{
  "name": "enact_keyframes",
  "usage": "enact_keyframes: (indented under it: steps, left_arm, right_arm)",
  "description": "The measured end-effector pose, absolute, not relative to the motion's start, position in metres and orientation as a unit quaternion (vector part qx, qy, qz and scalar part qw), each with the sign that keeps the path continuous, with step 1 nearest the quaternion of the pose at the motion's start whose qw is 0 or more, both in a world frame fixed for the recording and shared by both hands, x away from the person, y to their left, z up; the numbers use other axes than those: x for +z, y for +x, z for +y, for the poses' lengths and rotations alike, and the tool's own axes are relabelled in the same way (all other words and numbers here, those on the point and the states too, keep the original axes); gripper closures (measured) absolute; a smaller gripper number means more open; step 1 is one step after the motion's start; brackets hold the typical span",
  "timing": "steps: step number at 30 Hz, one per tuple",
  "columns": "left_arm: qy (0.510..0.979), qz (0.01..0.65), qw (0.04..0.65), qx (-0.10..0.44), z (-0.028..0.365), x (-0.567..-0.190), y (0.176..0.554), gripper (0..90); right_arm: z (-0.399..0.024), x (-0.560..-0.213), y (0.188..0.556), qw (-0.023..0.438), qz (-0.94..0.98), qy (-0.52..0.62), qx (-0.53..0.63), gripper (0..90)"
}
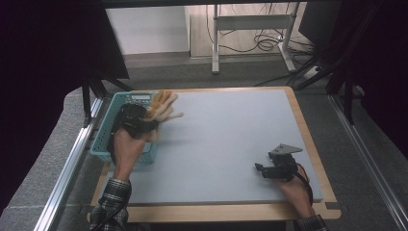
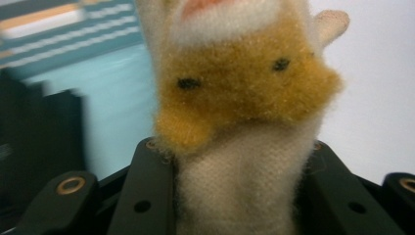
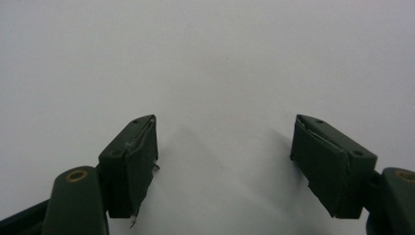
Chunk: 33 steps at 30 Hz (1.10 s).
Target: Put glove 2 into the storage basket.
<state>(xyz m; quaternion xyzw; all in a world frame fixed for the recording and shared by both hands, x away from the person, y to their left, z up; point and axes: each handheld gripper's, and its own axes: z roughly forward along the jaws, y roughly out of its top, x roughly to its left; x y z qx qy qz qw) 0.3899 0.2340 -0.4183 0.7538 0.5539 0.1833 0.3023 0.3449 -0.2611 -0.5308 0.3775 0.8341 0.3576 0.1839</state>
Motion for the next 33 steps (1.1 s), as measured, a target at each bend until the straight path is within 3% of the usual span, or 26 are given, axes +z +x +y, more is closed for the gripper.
enact_keyframes:
  steps: [9,18,21,23,27,33]
  left_arm:
    - [0.716,0.625,0.25,0.186,0.288,-0.437,0.415,65.0]
    - [0.737,0.625,0.213,0.144,0.272,-0.475,0.445,69.7]
    - [0.748,0.624,0.187,0.13,0.265,-0.484,0.453,67.3]
    - [0.756,0.622,0.169,0.117,0.261,-0.491,0.457,60.9]
    - [0.771,0.614,0.137,0.094,0.259,-0.503,0.462,29.8]
    - [0.765,0.614,0.171,0.092,0.267,-0.484,0.451,10.8]
  right_arm:
    - [-0.261,-0.531,0.345,0.184,0.834,0.378,0.357,25.0]
    - [-0.261,-0.531,0.345,0.185,0.834,0.378,0.358,25.0]
    - [-0.261,-0.531,0.345,0.185,0.834,0.378,0.358,25.0]
    - [-0.261,-0.531,0.345,0.185,0.834,0.378,0.358,25.0]
    - [-0.261,-0.531,0.345,0.185,0.834,0.378,0.358,25.0]
    - [-0.261,-0.531,0.345,0.185,0.834,0.378,0.357,25.0]
